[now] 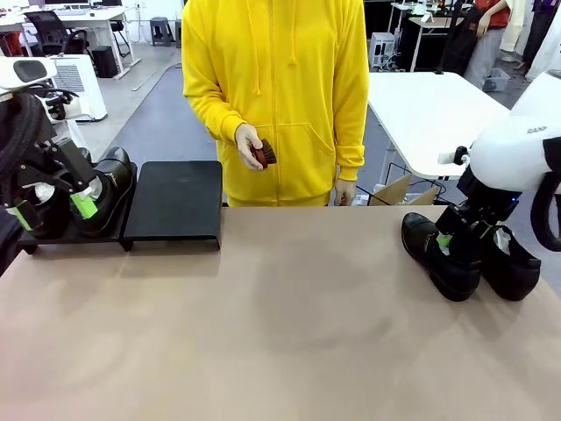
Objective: Organize the shoes by placing them on the stand.
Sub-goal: Pick up one Shoe and place it in the middle of the table.
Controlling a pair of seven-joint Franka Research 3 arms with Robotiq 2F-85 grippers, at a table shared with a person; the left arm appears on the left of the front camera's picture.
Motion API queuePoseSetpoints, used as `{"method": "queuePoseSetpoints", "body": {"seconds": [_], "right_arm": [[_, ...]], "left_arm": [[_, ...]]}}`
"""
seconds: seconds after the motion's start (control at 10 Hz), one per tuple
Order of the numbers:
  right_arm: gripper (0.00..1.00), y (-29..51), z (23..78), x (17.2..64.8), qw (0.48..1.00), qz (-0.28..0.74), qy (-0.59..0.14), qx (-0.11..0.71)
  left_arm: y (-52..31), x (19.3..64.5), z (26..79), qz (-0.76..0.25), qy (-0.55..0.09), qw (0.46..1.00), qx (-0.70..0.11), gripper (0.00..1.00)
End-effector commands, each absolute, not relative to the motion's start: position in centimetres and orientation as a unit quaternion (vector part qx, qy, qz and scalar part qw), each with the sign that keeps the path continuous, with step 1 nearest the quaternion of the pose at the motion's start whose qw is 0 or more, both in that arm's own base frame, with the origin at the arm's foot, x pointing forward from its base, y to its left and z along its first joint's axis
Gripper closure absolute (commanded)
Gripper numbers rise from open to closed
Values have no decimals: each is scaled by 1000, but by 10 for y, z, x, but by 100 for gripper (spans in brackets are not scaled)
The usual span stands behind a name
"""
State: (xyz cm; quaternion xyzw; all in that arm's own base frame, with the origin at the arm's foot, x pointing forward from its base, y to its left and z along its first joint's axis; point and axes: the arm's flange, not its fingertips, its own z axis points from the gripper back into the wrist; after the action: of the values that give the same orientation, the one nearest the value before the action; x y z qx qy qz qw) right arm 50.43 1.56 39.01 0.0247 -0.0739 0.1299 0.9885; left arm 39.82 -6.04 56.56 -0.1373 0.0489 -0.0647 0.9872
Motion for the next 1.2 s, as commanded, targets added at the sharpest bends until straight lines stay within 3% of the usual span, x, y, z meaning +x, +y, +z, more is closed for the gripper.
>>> {"method": "queuePoseSetpoints", "body": {"seconds": [0.0,0.8,0.9,1.1], "right_arm": [[0,3,382,524,990,127,-47,30],[0,6,341,547,995,94,-10,32],[7,4,335,547,995,94,-9,34],[44,1,331,547,996,85,-5,31]], "left_arm": [[-58,395,563,-71,48,987,-139,0],[-58,395,563,-71,48,987,-139,0],[-58,395,563,-71,48,987,-139,0],[-58,395,563,-71,48,987,-139,0]]}}
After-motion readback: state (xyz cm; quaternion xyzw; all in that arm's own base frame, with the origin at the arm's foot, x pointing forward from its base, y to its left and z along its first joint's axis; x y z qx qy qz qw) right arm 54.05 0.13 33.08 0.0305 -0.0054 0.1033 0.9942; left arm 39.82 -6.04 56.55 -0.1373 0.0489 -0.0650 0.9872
